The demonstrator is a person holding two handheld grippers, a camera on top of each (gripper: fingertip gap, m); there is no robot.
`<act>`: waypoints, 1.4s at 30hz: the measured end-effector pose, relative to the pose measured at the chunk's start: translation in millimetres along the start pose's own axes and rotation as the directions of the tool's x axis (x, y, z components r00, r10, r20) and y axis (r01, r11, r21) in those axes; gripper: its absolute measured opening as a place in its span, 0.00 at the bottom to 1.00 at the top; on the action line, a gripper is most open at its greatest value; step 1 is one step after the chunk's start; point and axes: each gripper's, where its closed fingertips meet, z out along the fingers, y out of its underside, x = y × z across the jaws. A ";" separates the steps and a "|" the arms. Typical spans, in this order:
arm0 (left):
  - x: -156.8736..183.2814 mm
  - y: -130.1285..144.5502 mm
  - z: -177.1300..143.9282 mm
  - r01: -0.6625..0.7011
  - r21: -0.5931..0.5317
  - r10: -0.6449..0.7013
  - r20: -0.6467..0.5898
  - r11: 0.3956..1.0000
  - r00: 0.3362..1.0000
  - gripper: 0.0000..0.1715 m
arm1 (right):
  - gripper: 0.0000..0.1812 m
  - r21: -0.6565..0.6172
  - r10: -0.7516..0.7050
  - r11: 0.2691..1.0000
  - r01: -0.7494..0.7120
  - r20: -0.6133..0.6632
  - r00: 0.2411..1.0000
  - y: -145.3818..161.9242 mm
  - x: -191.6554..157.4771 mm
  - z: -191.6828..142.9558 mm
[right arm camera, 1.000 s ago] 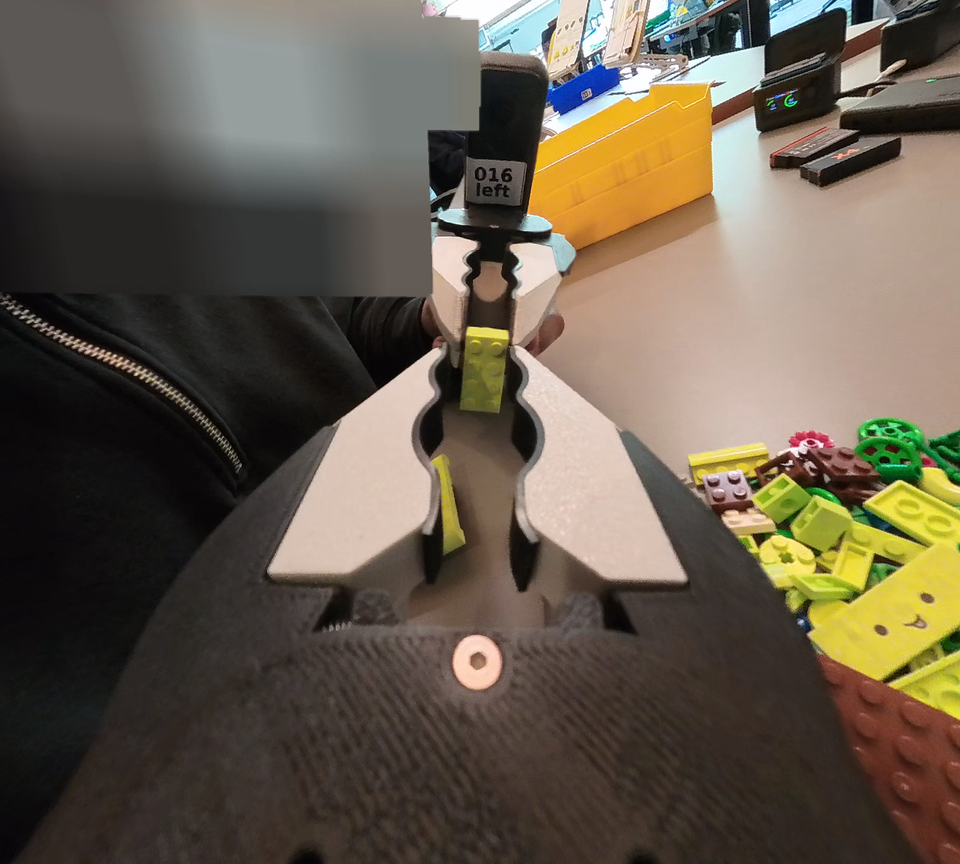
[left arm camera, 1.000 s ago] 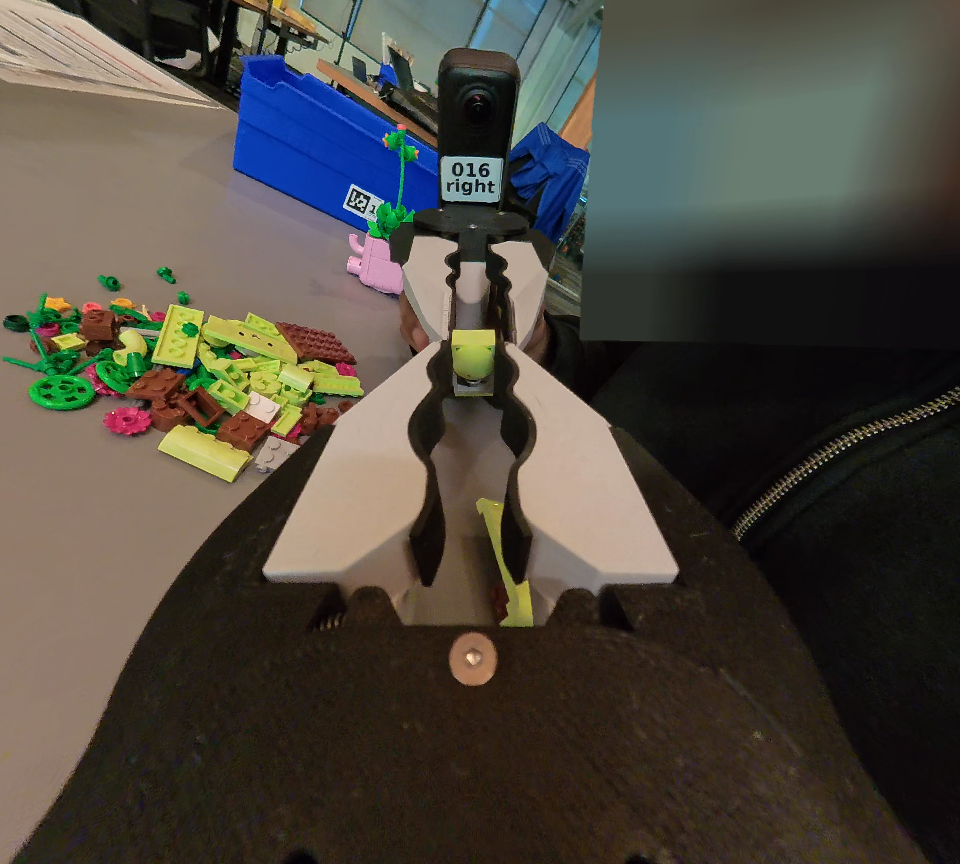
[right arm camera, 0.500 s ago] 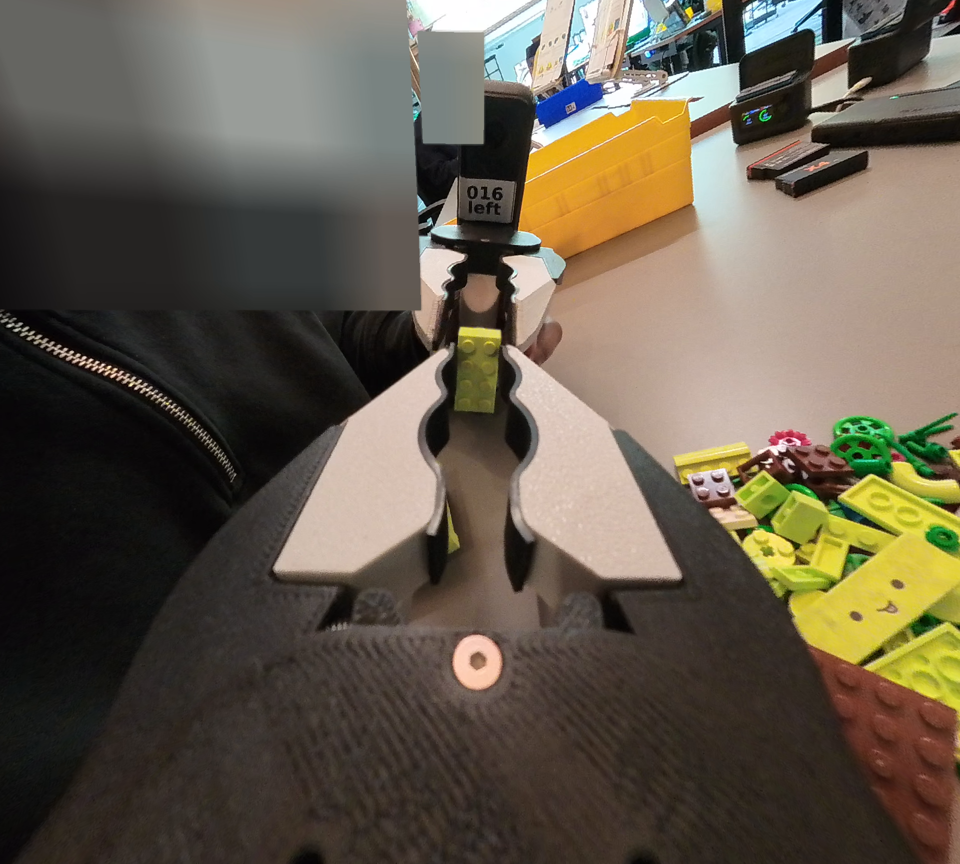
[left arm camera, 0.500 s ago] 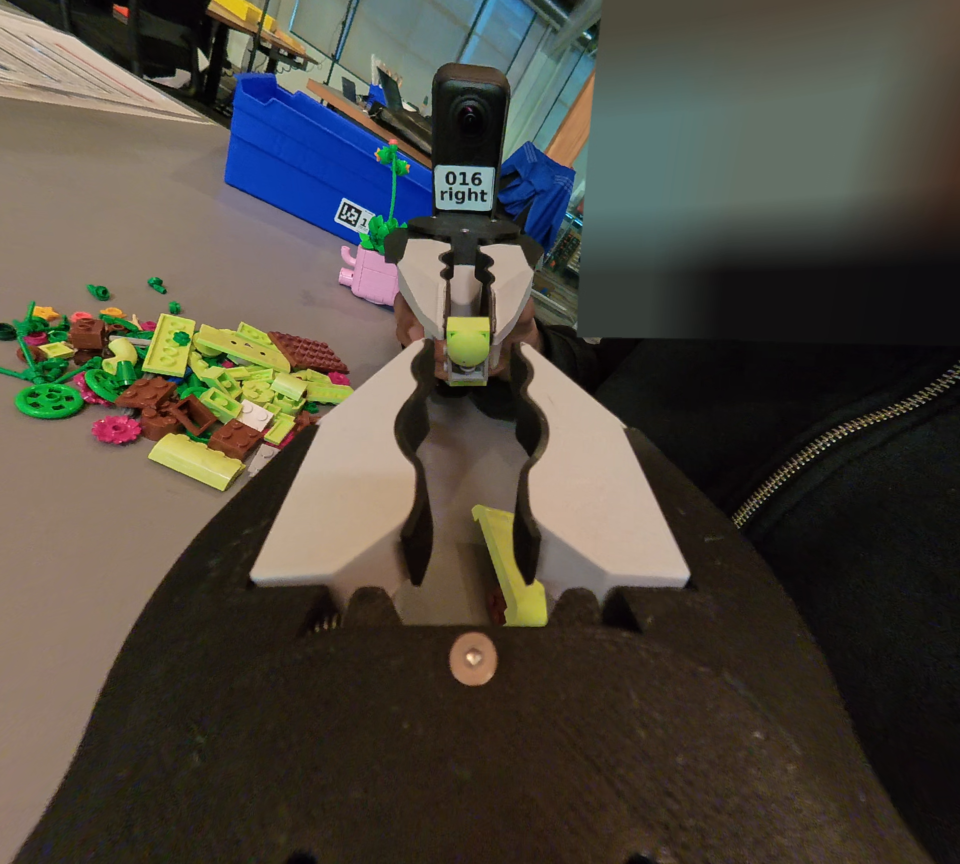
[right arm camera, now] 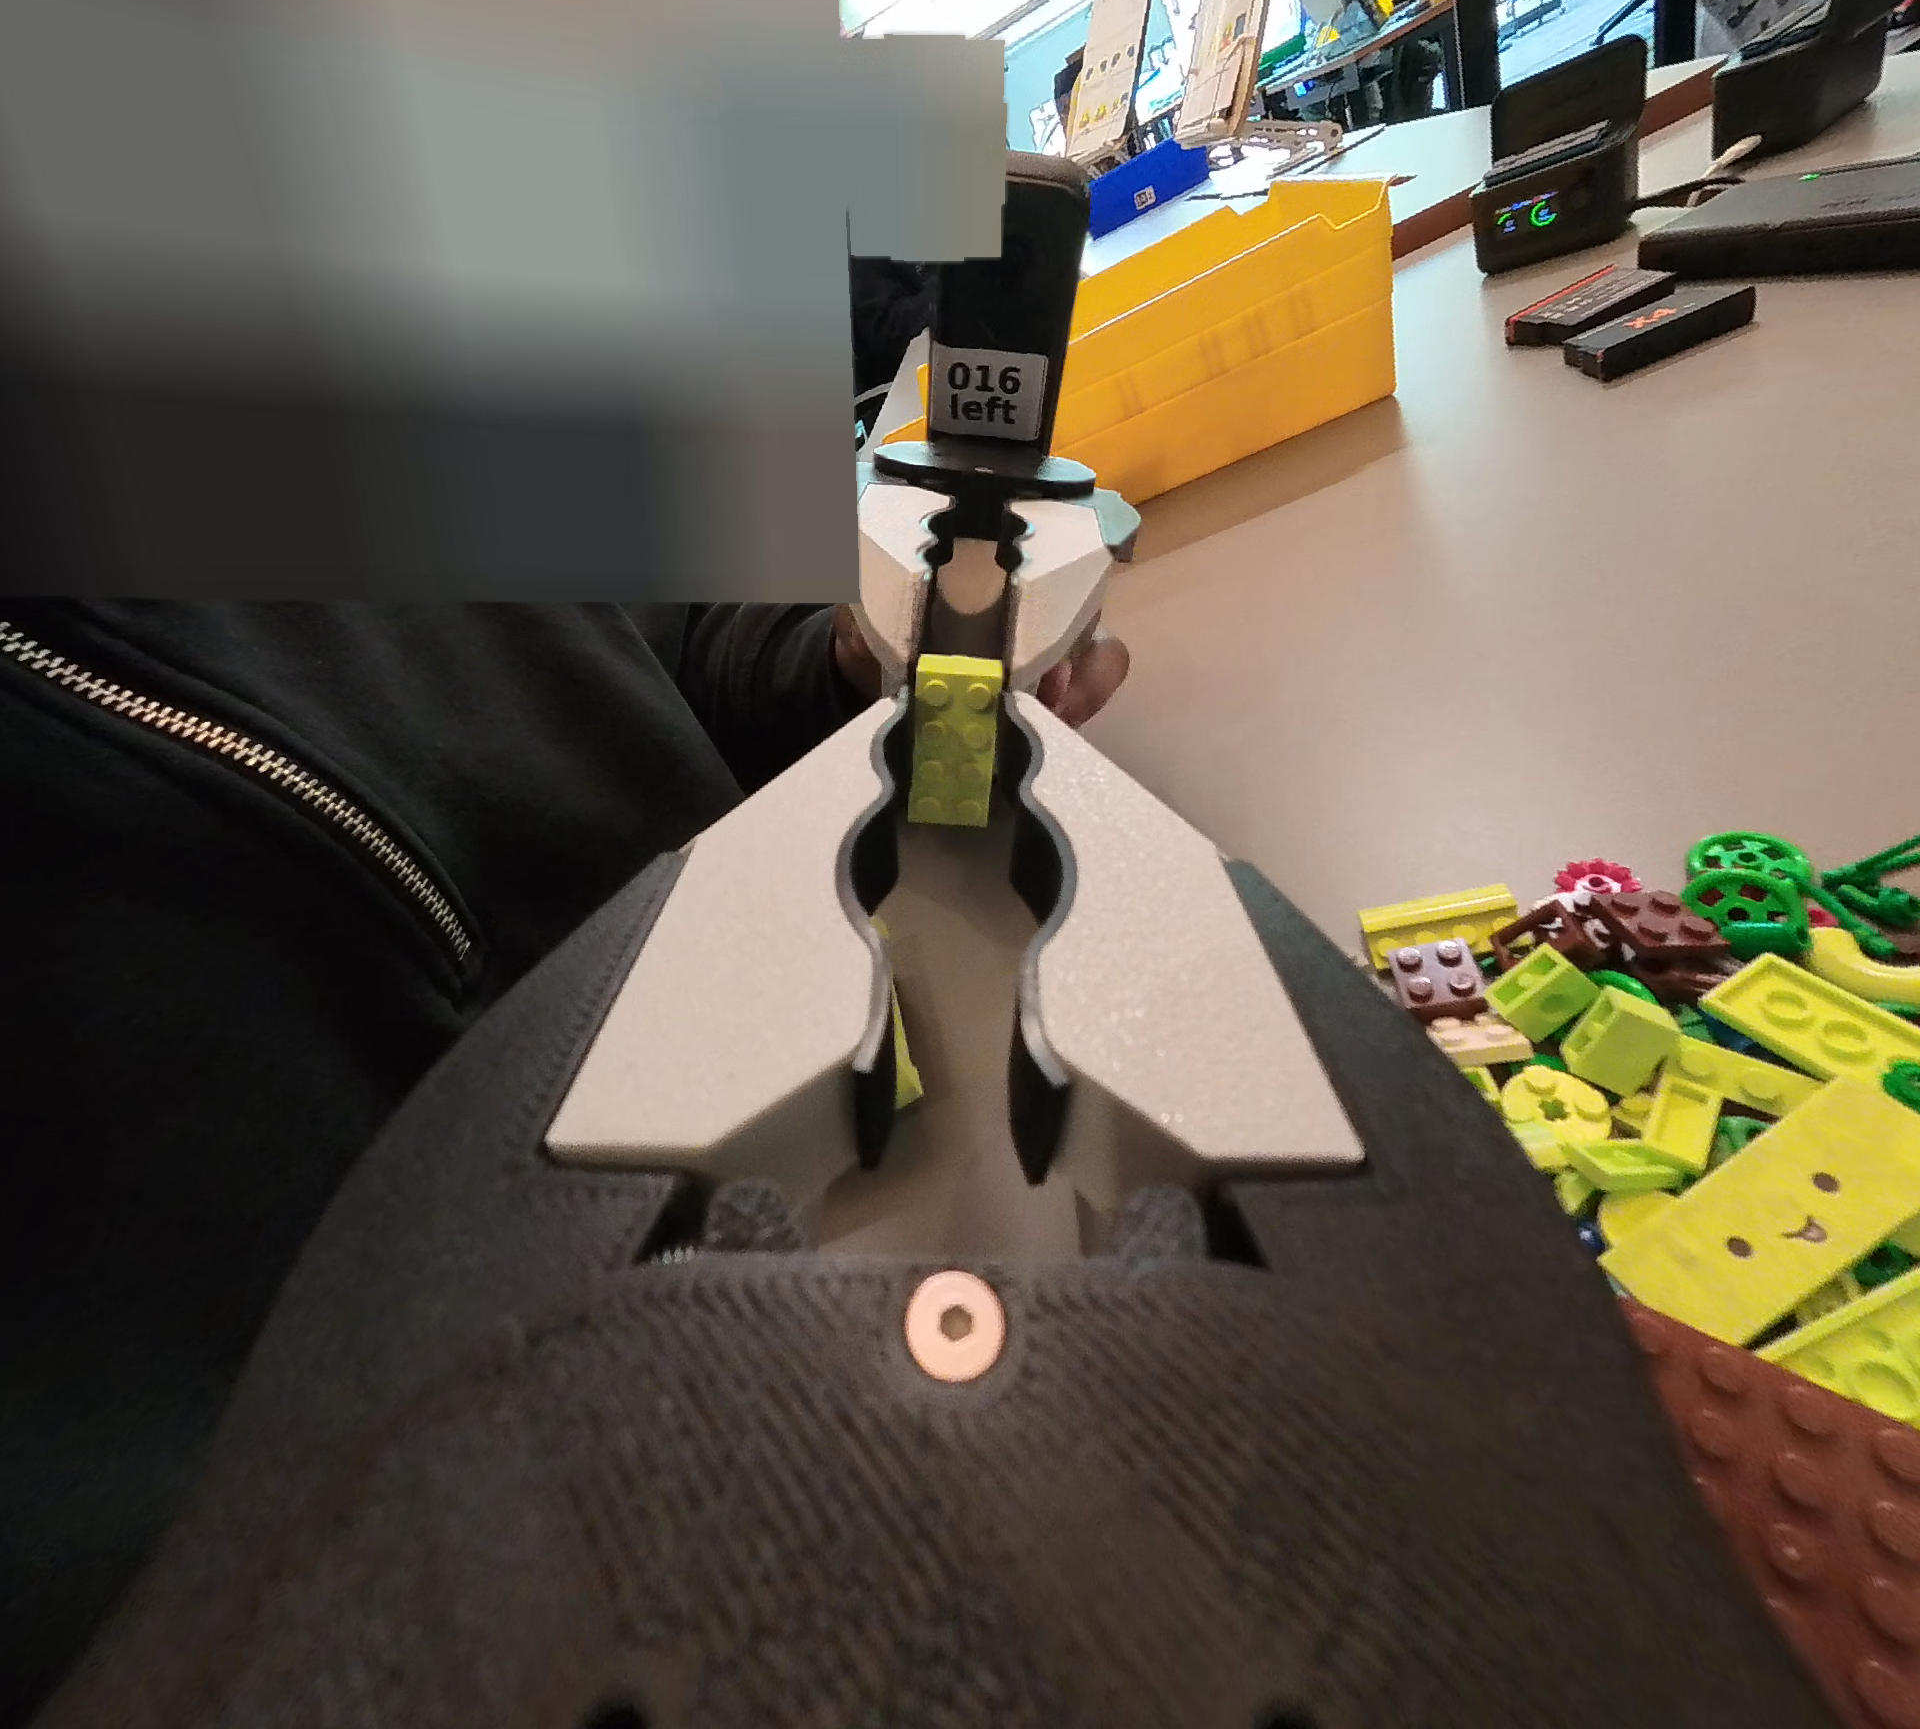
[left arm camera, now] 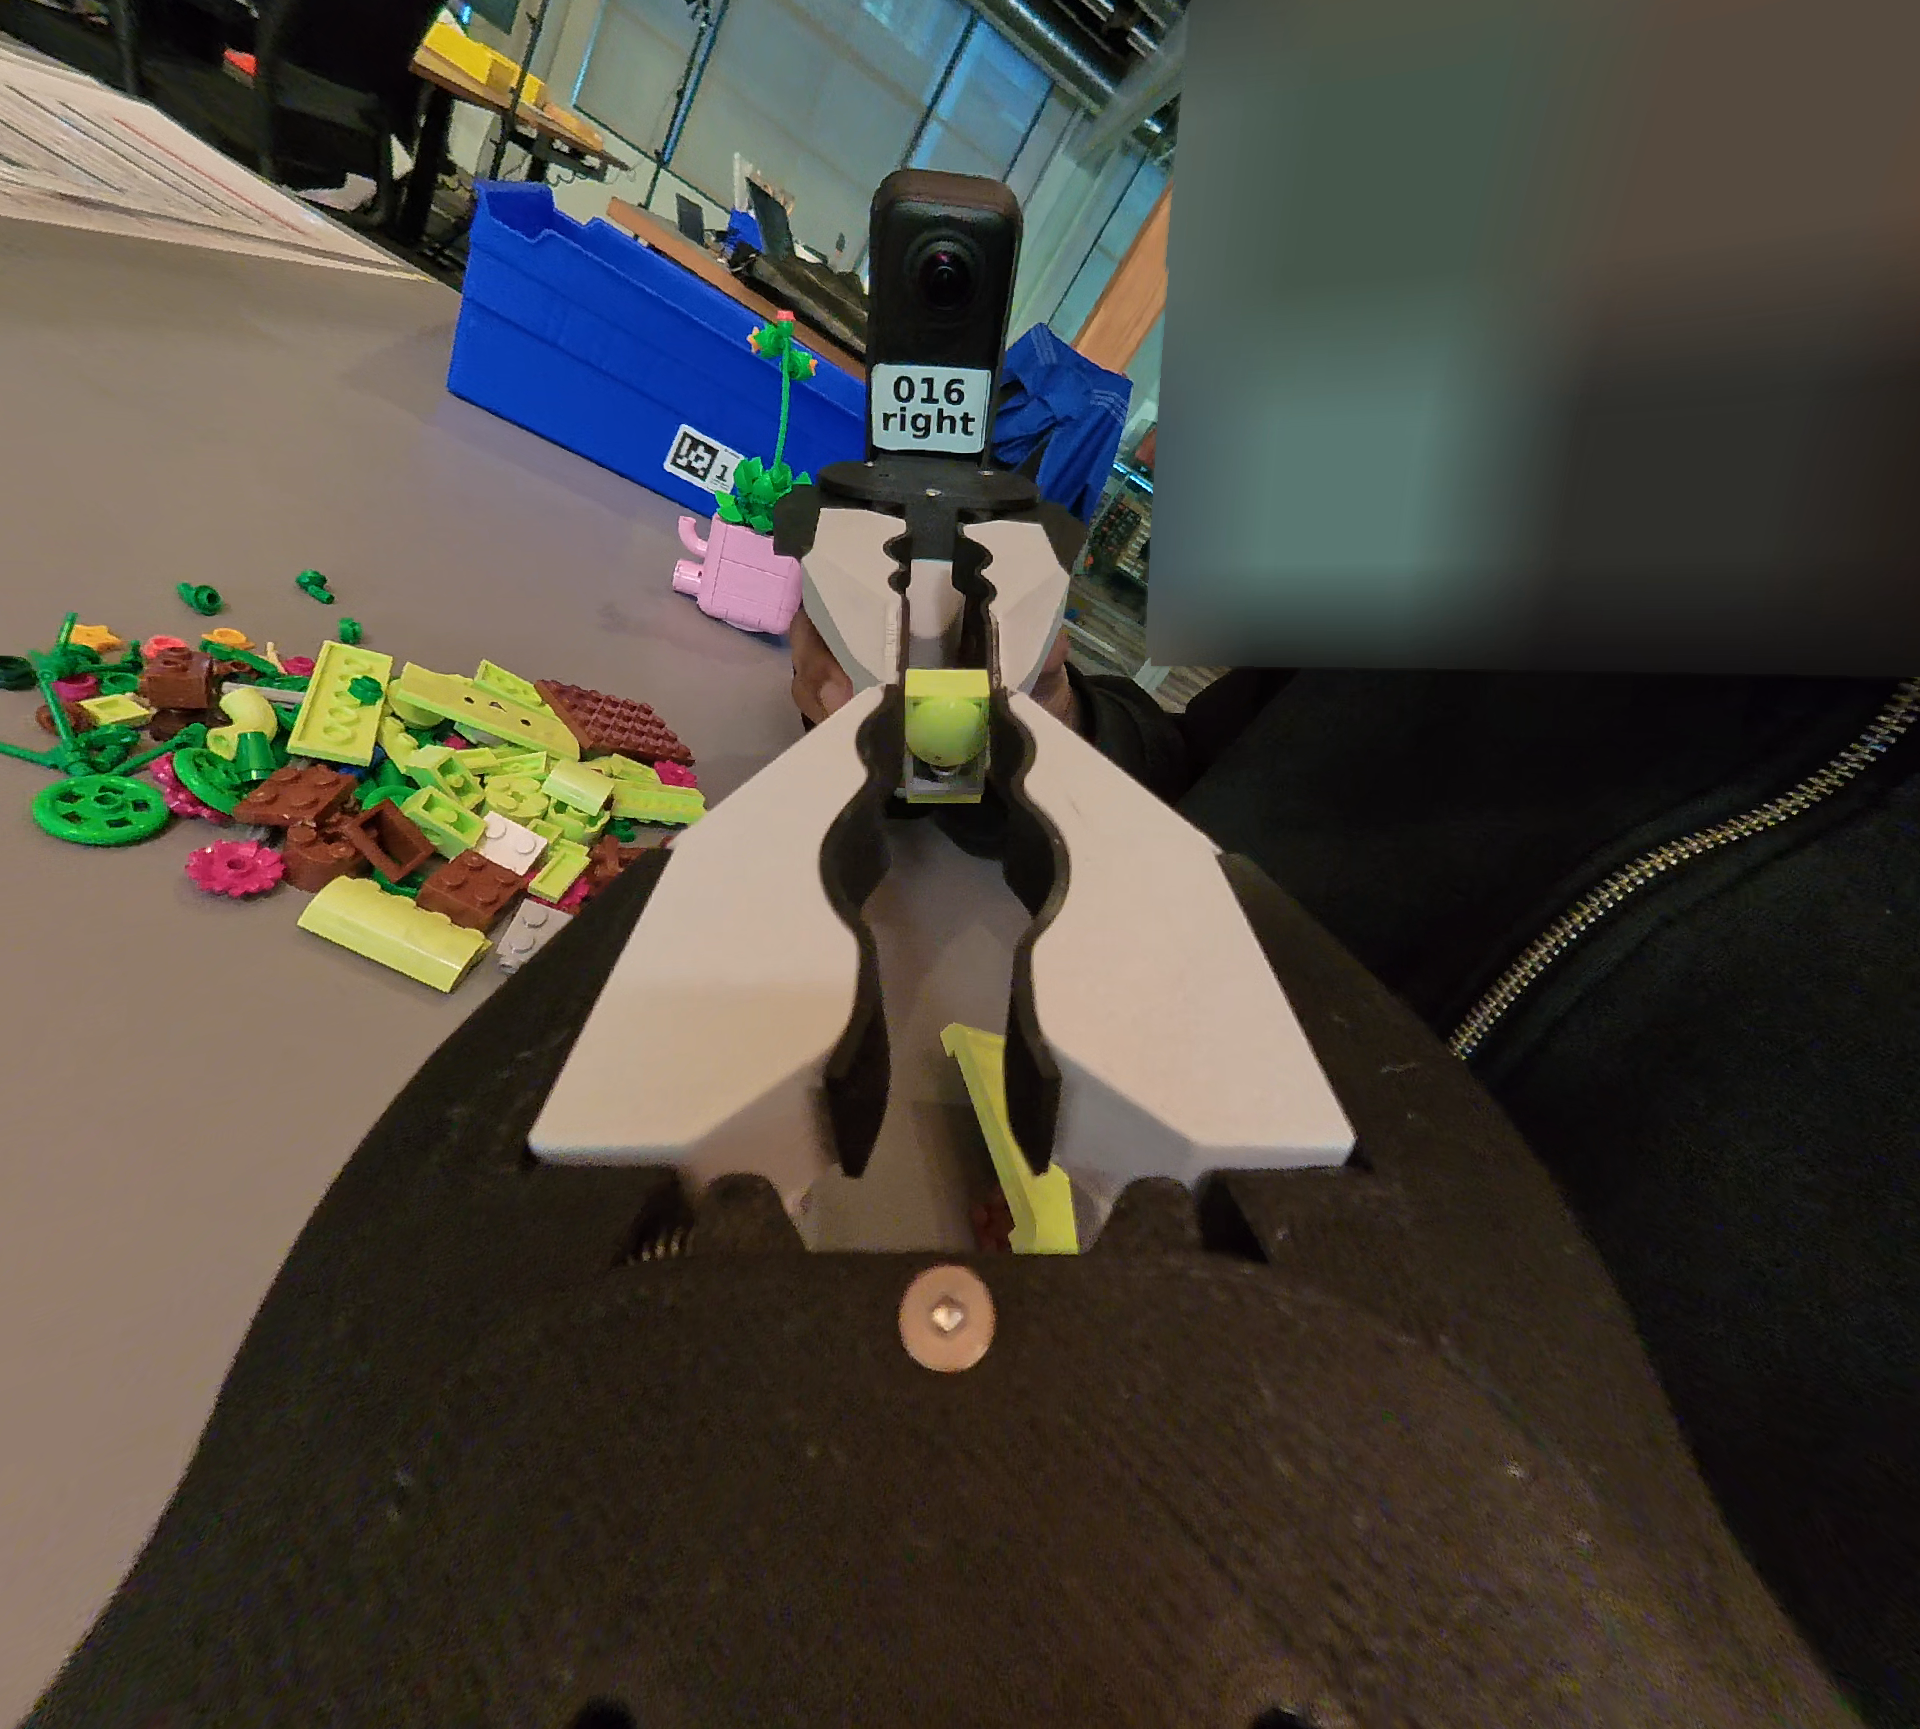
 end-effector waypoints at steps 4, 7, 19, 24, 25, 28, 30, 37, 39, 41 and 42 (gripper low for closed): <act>-0.3 0.8 0.3 -0.001 -0.006 0.001 0.004 1.000 1.000 0.07 | 0.07 0.000 0.003 1.000 -0.003 0.003 1.000 0.4 0.0 0.3; -0.3 2.3 0.9 0.001 -0.013 -0.001 0.003 1.000 1.000 0.07 | 0.07 -0.006 0.001 1.000 -0.001 0.002 1.000 1.6 0.0 1.4; 1.8 1.9 2.3 -0.075 -0.039 0.076 0.038 0.996 0.996 0.07 | 0.12 0.033 0.010 0.999 -0.010 0.011 1.000 -4.3 0.1 -0.8; 2.8 1.9 2.4 -0.053 -0.045 0.054 0.031 0.998 0.998 0.07 | 0.07 0.015 -0.001 1.000 0.001 0.016 1.000 -1.5 -2.4 1.4; 2.3 2.6 2.3 -0.048 -0.052 0.050 0.034 0.998 0.998 0.07 | 0.07 0.009 -0.005 1.000 0.005 0.013 1.000 -0.8 -2.3 1.3; 3.8 4.0 2.1 -0.046 -0.072 0.048 0.031 0.996 0.998 0.07 | 0.07 -0.001 -0.001 1.000 0.001 0.020 1.000 0.0 -3.5 1.5; 4.0 3.8 2.5 -0.050 -0.077 0.054 0.041 0.996 0.998 0.07 | 0.07 -0.001 0.011 1.000 -0.011 0.020 1.000 -0.9 -3.9 1.0; 4.7 -6.0 4.1 0.019 0.003 -0.019 0.043 1.000 0.999 0.07 | 0.06 0.105 0.105 0.988 -0.110 0.048 0.993 -13.3 -3.5 -1.9; 3.7 -6.5 3.8 0.031 0.007 -0.032 0.043 0.999 0.999 0.07 | 0.06 0.123 0.129 0.983 -0.135 0.055 0.990 -14.4 -2.4 -2.0; 4.2 -7.4 3.5 0.031 0.012 -0.032 0.043 0.999 0.999 0.07 | 0.06 0.141 0.143 0.978 -0.151 0.067 0.987 -15.9 -2.4 -2.0; 4.3 -7.9 3.5 0.030 0.014 -0.031 0.043 0.999 0.999 0.07 | 0.06 0.150 0.148 0.976 -0.157 0.070 0.986 -16.8 -2.3 -2.1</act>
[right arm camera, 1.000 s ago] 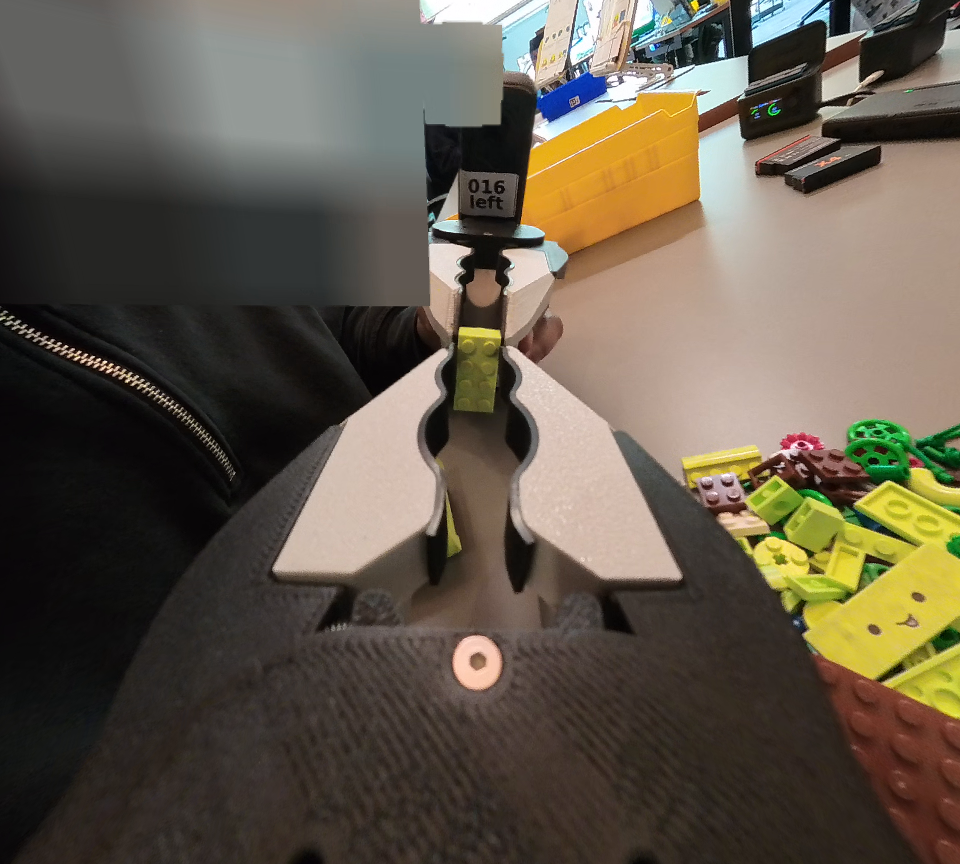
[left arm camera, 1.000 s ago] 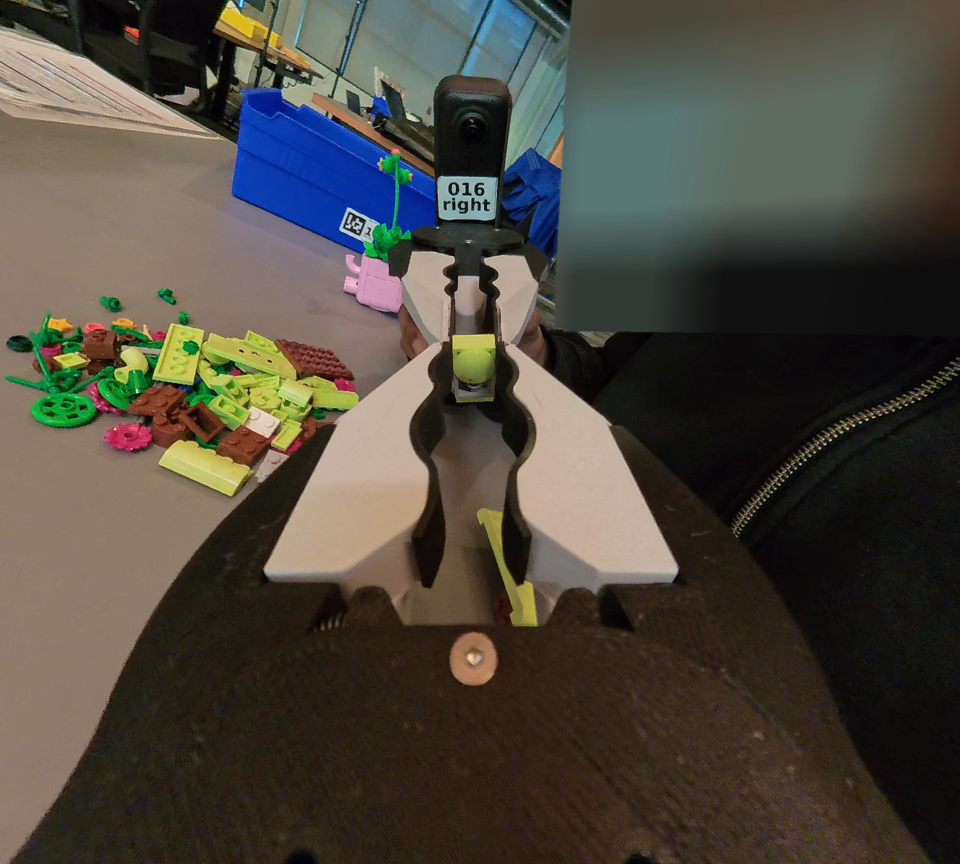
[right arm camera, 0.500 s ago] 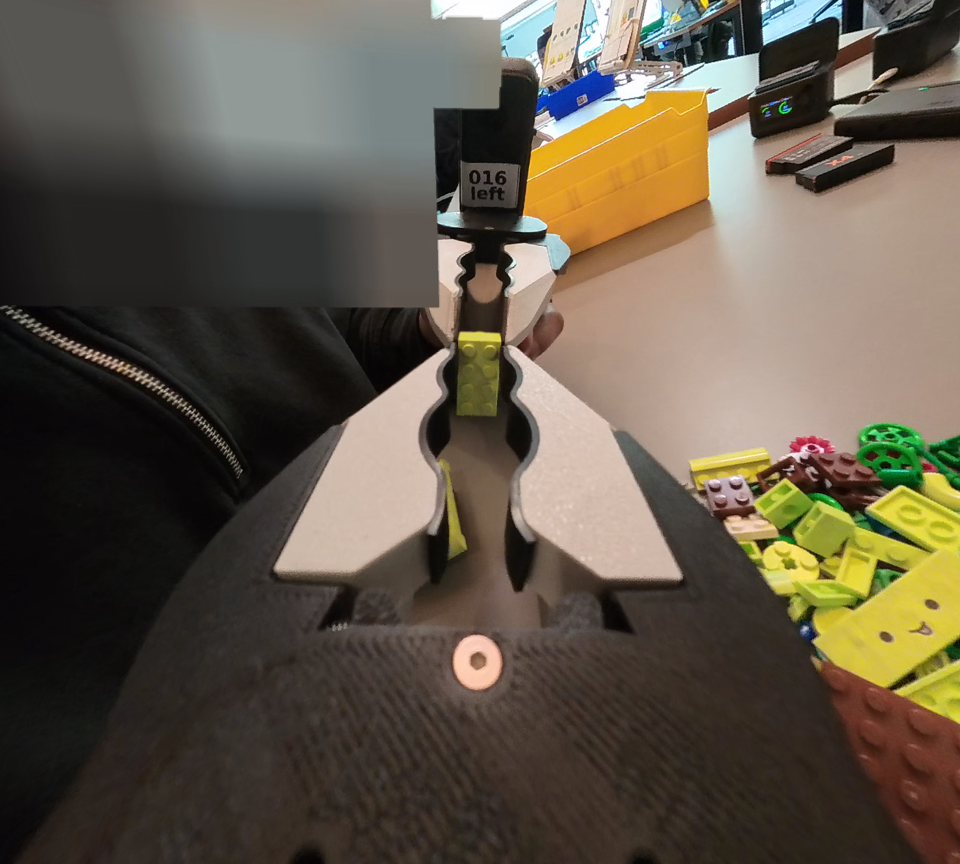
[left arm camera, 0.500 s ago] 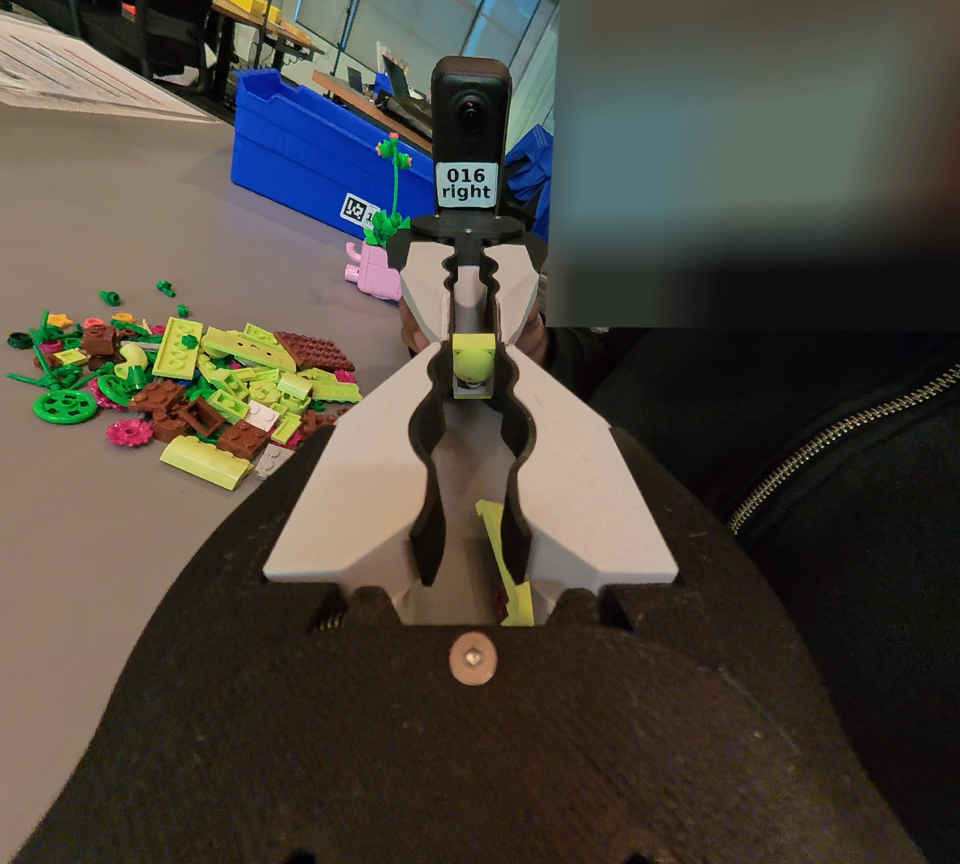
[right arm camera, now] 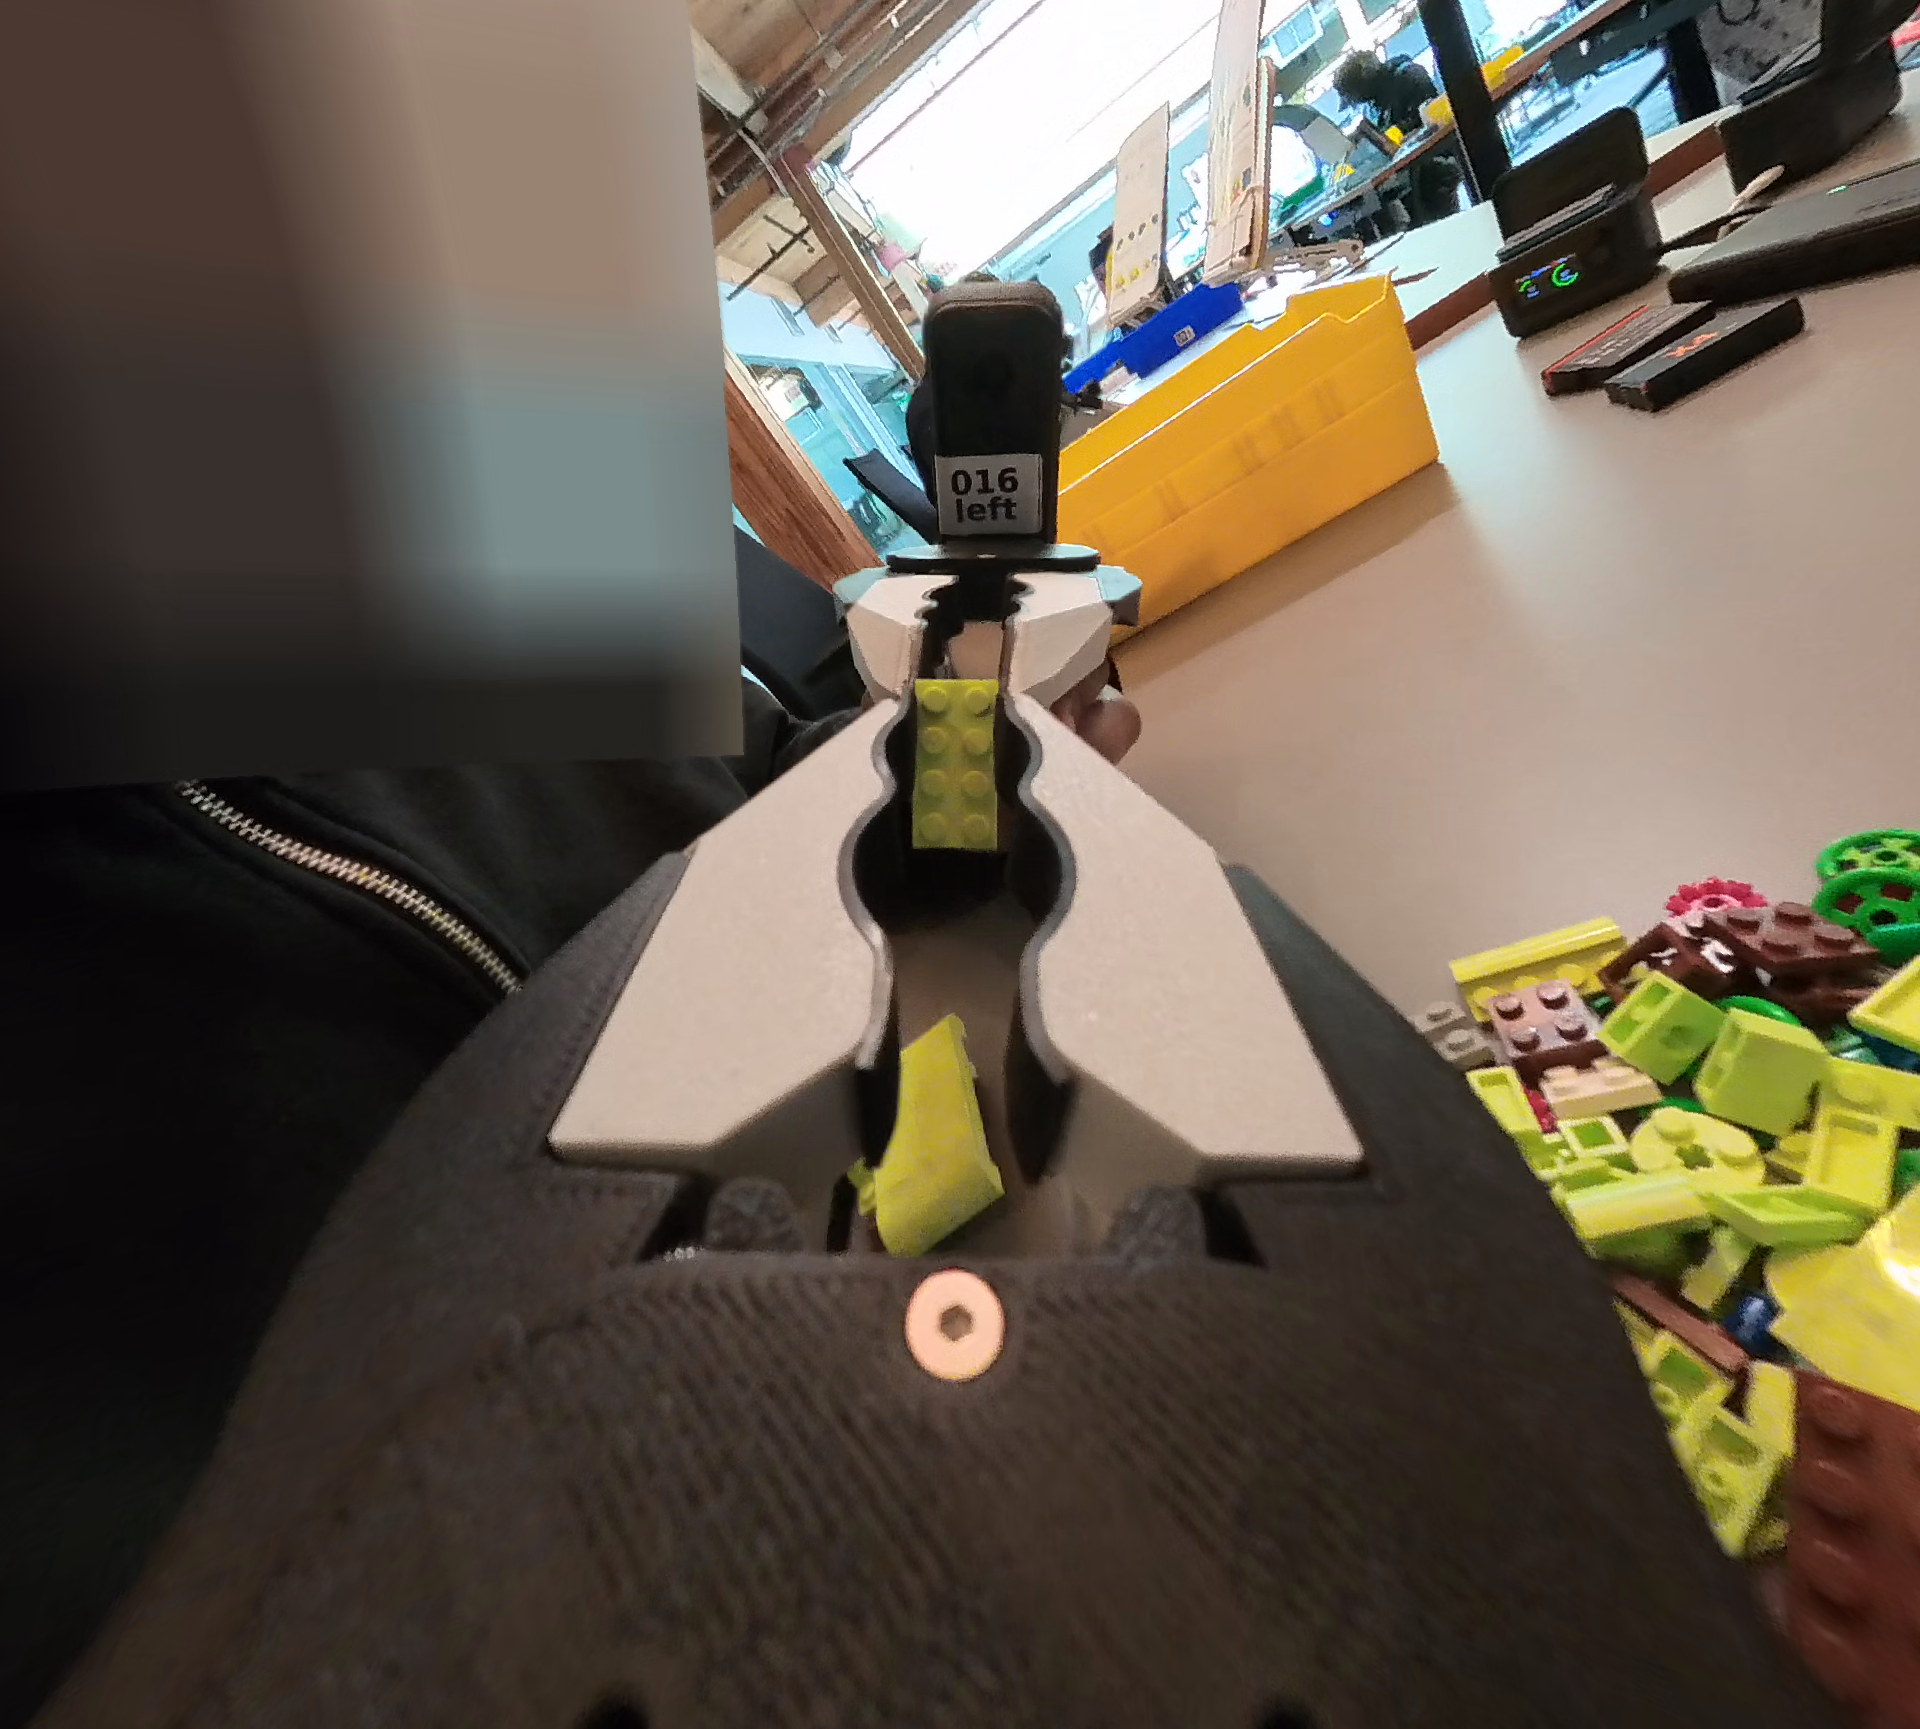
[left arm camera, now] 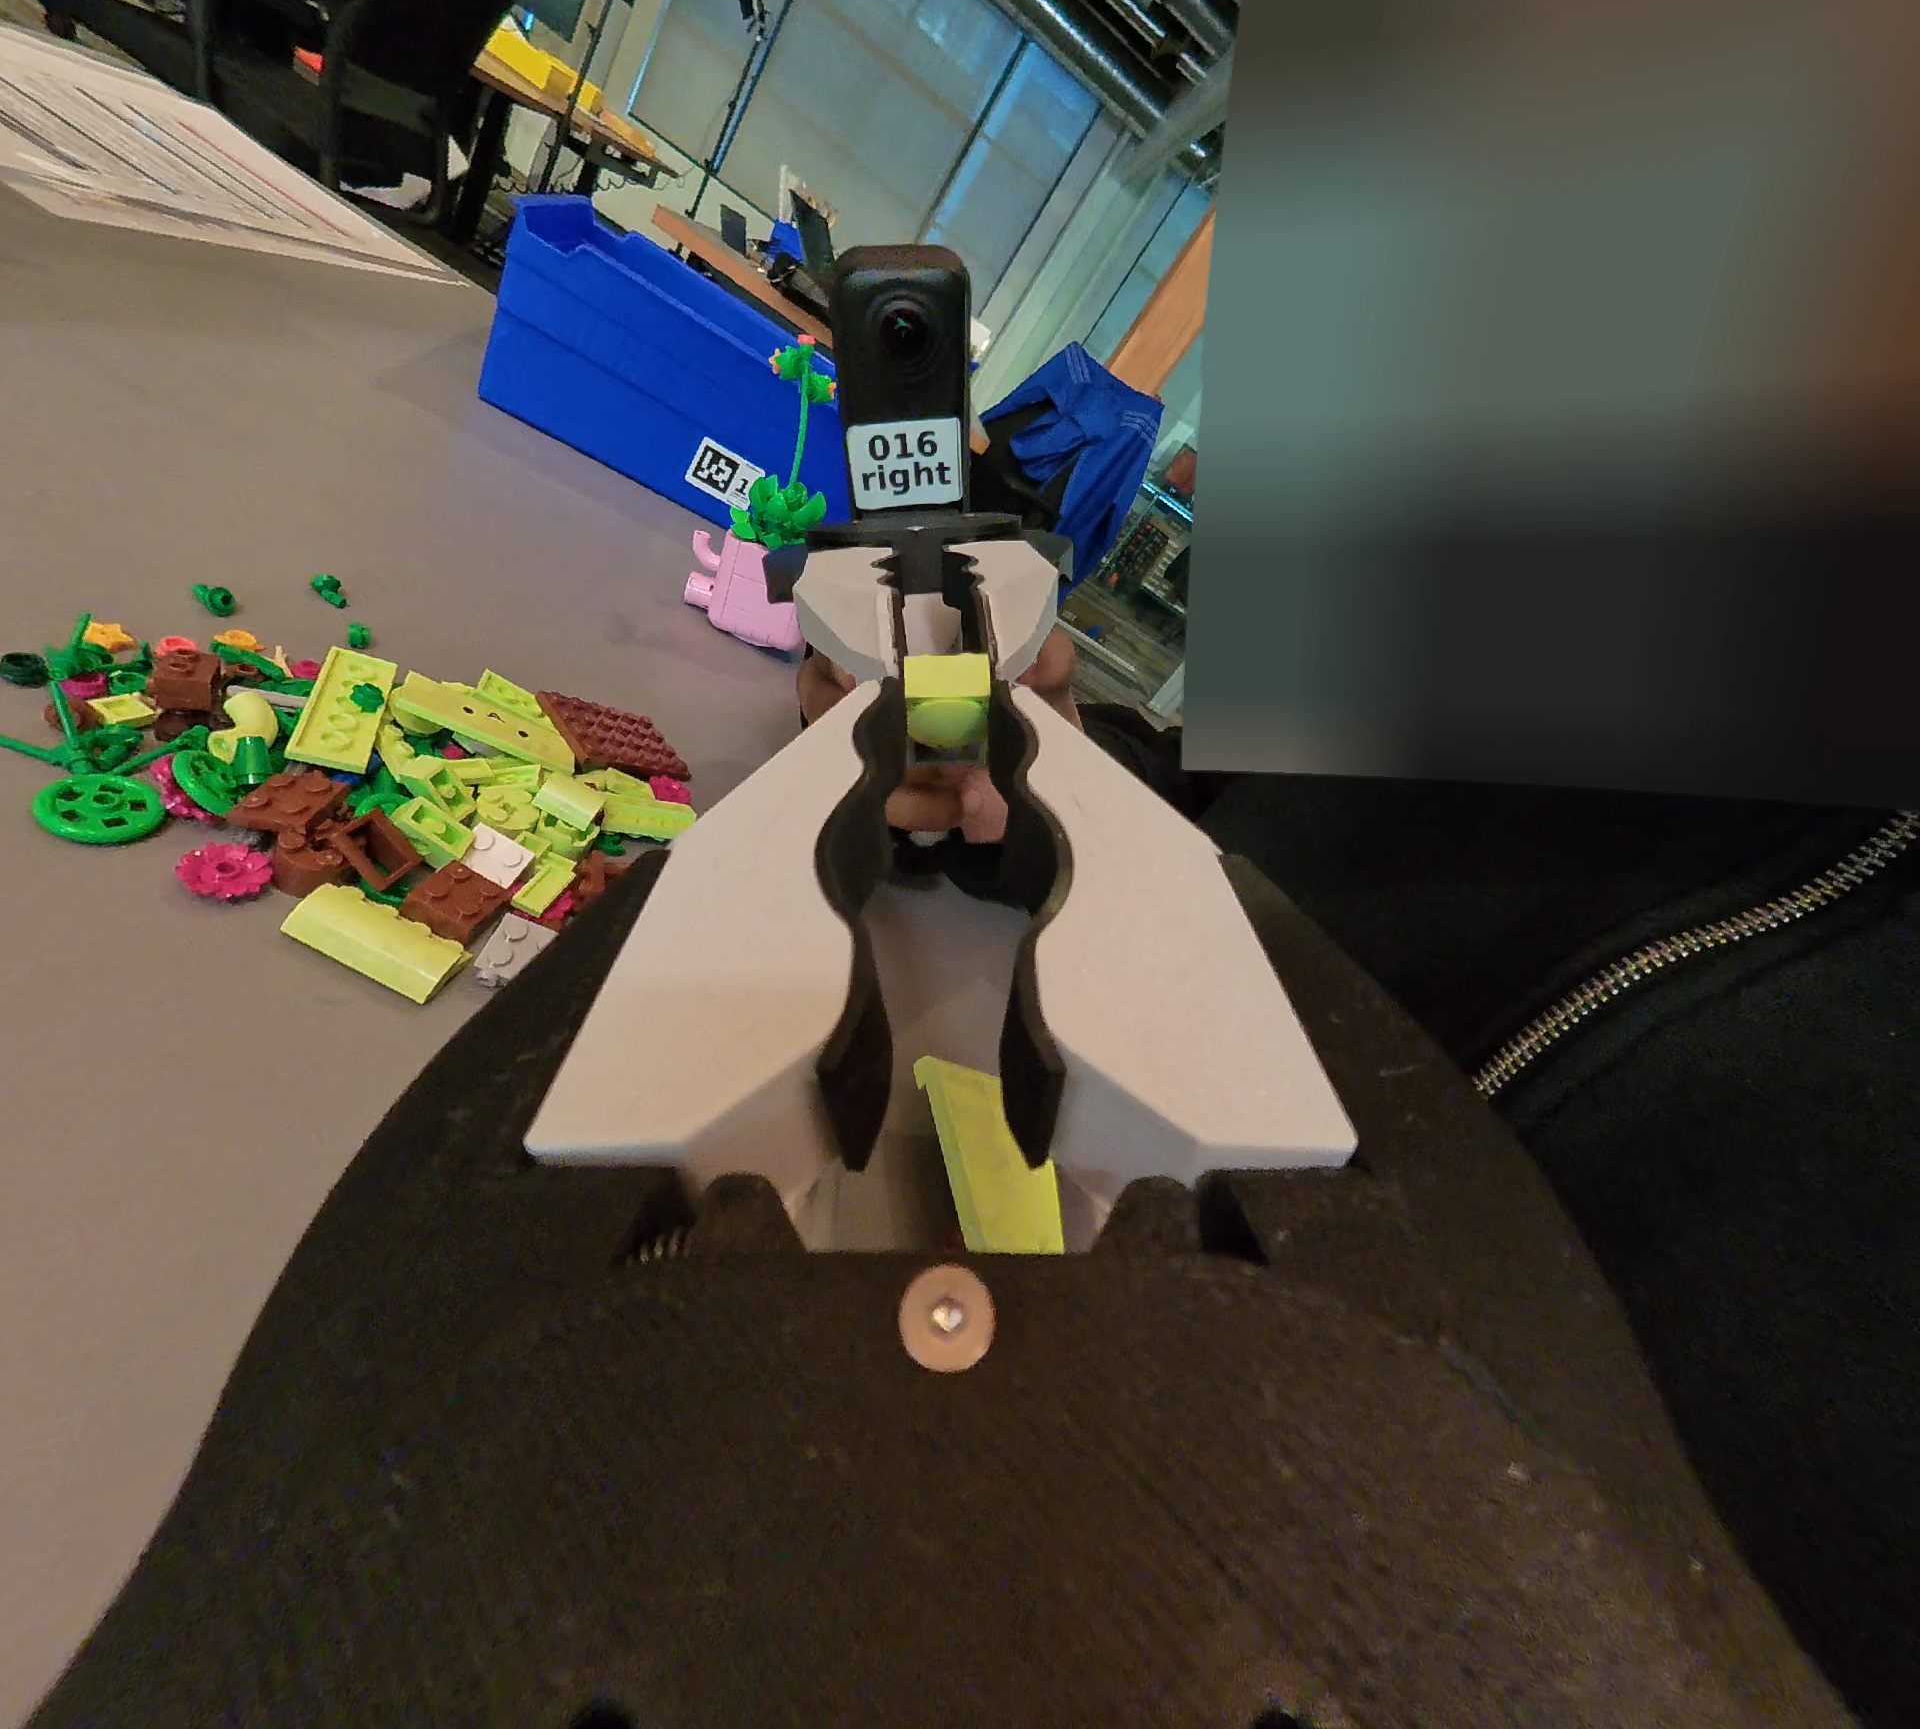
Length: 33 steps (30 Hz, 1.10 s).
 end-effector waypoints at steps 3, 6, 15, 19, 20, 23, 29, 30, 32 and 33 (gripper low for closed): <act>-1.8 -0.8 -1.1 -0.003 0.003 0.003 0.007 1.000 1.000 0.07 | 0.06 0.021 0.009 1.000 -0.009 -0.003 1.000 -1.7 1.8 0.5; -9.1 -2.2 -7.6 -0.005 0.017 0.004 0.030 1.000 1.000 0.07 | 0.04 0.070 -0.017 0.997 0.021 -0.055 0.998 -10.0 10.5 -5.9; -11.4 -2.0 -4.0 0.014 0.028 -0.015 0.042 1.000 0.999 0.07 | 0.09 -0.013 -0.004 1.000 0.004 -0.043 0.999 6.6 11.3 4.2; -13.4 -0.5 -3.6 0.032 0.027 -0.034 0.047 0.999 0.998 0.07 | 0.08 -0.028 -0.016 1.000 0.014 -0.065 0.998 8.0 14.3 3.7; -13.7 0.4 -3.6 0.031 0.020 -0.032 0.050 0.999 0.998 0.07 | 0.08 -0.032 -0.018 0.999 0.016 -0.067 0.998 8.5 14.7 3.5; -12.7 1.9 -3.1 0.019 0.003 -0.020 0.050 1.000 0.999 0.07 | 0.07 -0.019 -0.007 1.000 0.006 -0.053 0.999 7.3 13.7 3.6; -10.5 0.4 -1.7 0.033 0.023 -0.034 0.038 0.999 0.999 0.07 | 0.07 -0.002 0.016 1.000 -0.016 -0.042 0.999 4.4 11.5 2.6; -9.9 -0.9 -1.3 0.038 0.033 -0.039 0.037 0.999 0.999 0.07 | 0.07 0.011 0.025 1.000 -0.024 -0.037 0.999 2.4 10.8 2.3; -8.7 -3.5 -0.4 0.047 0.057 -0.048 0.033 0.997 0.998 0.07 | 0.07 0.046 0.044 0.998 -0.042 -0.025 0.999 -1.8 9.6 1.5; -8.9 -4.1 -0.1 0.048 0.062 -0.051 0.035 0.997 0.998 0.07 | 0.07 0.056 0.045 0.997 -0.044 -0.025 0.999 -3.1 9.6 1.1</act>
